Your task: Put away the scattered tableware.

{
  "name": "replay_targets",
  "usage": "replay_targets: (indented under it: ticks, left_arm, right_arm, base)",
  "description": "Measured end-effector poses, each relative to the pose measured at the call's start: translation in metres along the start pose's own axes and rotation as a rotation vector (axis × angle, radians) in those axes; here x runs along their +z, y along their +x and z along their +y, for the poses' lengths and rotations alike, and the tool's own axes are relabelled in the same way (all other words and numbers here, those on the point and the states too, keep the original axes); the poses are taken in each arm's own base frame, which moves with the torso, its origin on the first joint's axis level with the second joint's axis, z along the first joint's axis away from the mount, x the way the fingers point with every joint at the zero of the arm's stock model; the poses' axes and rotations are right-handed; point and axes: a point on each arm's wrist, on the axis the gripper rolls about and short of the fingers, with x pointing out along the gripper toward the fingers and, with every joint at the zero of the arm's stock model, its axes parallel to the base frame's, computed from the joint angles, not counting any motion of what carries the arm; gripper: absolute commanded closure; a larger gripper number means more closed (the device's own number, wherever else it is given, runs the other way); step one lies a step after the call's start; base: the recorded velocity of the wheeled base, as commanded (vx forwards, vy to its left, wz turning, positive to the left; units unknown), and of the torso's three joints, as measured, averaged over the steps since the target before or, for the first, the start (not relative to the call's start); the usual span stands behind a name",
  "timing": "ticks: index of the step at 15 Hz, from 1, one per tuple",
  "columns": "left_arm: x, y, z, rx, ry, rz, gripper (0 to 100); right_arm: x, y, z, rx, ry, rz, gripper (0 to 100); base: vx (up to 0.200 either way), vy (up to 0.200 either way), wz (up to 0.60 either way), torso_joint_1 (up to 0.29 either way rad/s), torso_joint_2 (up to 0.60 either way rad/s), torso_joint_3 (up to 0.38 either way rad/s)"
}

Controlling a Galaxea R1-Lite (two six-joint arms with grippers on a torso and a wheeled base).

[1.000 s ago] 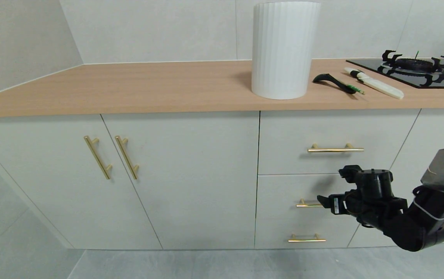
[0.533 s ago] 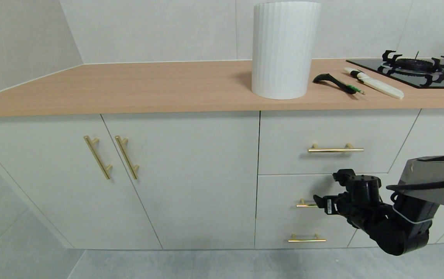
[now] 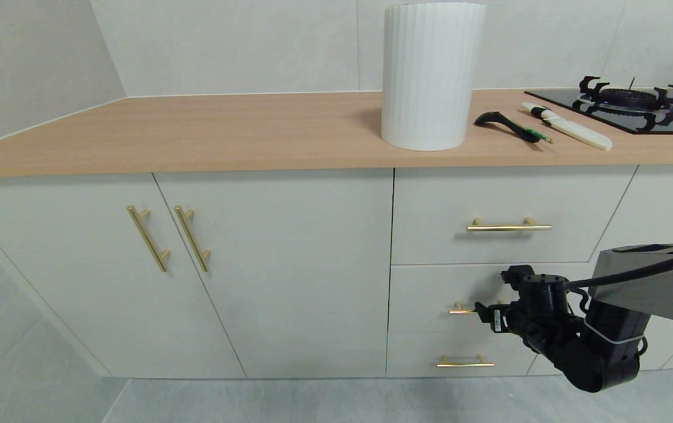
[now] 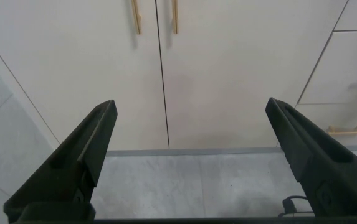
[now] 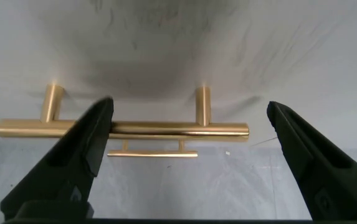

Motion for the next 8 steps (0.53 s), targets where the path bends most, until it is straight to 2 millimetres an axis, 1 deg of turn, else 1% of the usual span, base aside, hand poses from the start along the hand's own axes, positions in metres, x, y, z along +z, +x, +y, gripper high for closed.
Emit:
replay_targets:
  ticks: [8]
  left_arm:
    - [0.0,0.0,0.0,0.0,0.0,0.0,0]
  right_arm:
    - [-0.0072,-0.0027,-0.0011,-0.006,-0.016,0.053,0]
  base:
    - [0.0,0.0,0.0,0.0,0.0,0.0]
